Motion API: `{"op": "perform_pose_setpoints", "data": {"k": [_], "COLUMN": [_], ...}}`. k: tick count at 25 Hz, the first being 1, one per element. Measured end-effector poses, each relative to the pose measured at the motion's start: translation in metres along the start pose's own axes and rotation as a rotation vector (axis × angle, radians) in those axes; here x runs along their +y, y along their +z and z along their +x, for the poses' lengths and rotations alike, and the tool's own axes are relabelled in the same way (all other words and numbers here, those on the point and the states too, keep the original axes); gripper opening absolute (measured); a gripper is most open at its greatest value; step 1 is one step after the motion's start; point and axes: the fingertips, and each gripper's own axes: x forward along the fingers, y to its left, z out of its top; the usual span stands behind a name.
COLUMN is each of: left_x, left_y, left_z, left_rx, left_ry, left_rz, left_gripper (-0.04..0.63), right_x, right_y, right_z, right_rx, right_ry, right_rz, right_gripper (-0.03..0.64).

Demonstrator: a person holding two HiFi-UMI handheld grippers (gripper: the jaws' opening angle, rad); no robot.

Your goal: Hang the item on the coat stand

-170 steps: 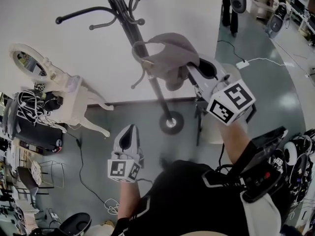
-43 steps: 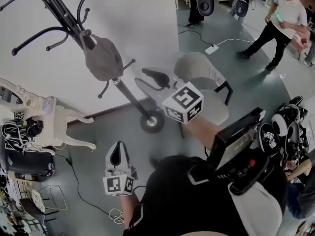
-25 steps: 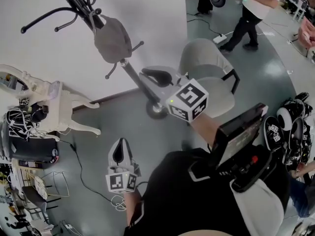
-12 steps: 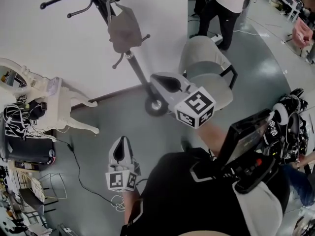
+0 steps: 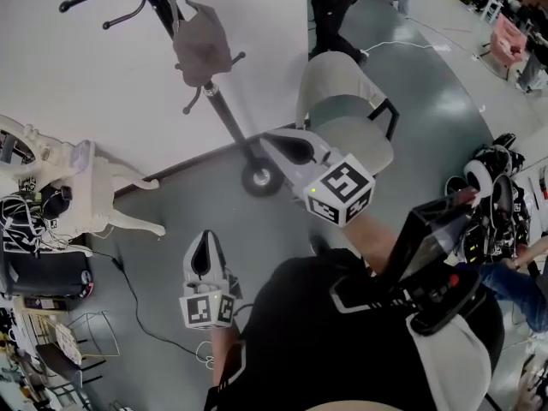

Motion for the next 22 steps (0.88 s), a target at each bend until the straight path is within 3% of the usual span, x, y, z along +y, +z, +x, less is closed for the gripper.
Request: {"op": "perform_pose_setpoints", "data": {"k": [11, 22], "left_x": [-0.019, -0.018], "left_y": [0.0, 0.001], "left_z": [0.007, 0.008], "left_rx": [0.006, -0.001], "left_ry": [-0.06, -0.046], "left_rz": [0.012, 0.008], "left_gripper": [0.021, 0.023], "right_x": [-0.004, -0.005], "right_y": [0.006, 0.004], "right_z": [-0.013, -0.012], "right_rx": [0.001, 0.006], "right_ry": [-0.016, -0.012], "right_rz": [0.0, -0.013], "right_gripper": [0.009, 0.009]}}
